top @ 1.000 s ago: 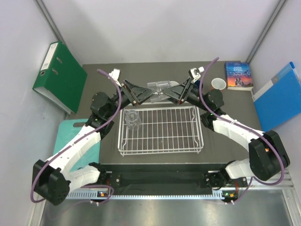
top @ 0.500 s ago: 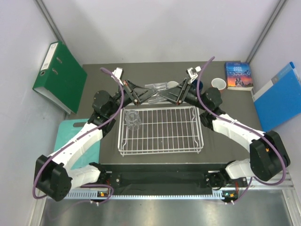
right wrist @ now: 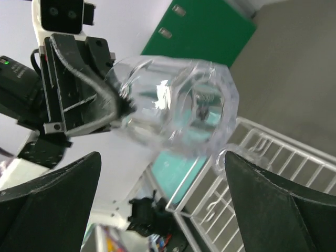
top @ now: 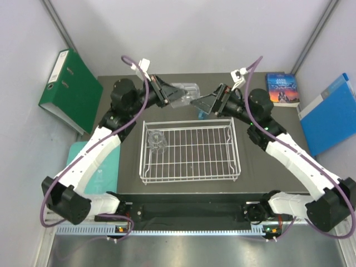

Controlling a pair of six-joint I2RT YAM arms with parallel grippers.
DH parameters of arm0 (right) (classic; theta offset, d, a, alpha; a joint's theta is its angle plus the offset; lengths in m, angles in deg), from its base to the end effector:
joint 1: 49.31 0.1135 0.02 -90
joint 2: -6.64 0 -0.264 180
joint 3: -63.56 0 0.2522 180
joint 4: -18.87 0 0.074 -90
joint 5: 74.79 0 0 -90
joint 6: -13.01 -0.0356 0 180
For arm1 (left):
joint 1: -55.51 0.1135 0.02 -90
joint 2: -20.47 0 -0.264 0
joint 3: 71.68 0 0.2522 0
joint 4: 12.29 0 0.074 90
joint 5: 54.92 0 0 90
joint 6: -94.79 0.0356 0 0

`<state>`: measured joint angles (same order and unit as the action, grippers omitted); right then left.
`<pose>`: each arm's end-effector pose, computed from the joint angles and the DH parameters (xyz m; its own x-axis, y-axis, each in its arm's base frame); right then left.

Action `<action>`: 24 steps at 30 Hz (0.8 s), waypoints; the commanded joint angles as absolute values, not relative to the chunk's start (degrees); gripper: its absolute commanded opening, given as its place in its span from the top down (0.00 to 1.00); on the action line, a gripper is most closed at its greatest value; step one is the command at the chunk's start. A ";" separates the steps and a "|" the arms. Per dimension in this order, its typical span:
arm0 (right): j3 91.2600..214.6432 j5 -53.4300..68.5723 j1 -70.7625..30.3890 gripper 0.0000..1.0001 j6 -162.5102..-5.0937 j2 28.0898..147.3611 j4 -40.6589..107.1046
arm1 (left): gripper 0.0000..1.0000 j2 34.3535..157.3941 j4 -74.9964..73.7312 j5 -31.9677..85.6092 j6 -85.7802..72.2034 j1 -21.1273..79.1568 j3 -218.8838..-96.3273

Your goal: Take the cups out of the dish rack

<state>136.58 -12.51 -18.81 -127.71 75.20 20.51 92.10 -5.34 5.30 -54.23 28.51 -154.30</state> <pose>0.2331 0.1565 0.3840 -0.6308 0.4237 -0.6501 -0.5707 0.3143 0.7586 0.2495 -0.1470 0.4195 -0.6840 -0.4866 -0.5435 0.4839 0.2549 -0.8372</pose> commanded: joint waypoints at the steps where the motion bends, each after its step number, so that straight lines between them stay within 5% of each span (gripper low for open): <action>1: 144.55 0.95 -18.99 0.00 -116.55 70.63 34.97 | 1.00 99.03 12.07 13.81 -44.43 31.60 -166.61; 10: 154.40 24.96 -18.82 0.00 -103.10 75.19 67.68 | 1.00 132.39 55.76 42.35 -27.66 33.63 -206.67; 24: 150.79 28.22 -18.82 0.00 -97.99 73.62 70.33 | 1.00 150.28 57.90 44.49 -25.36 40.22 -213.32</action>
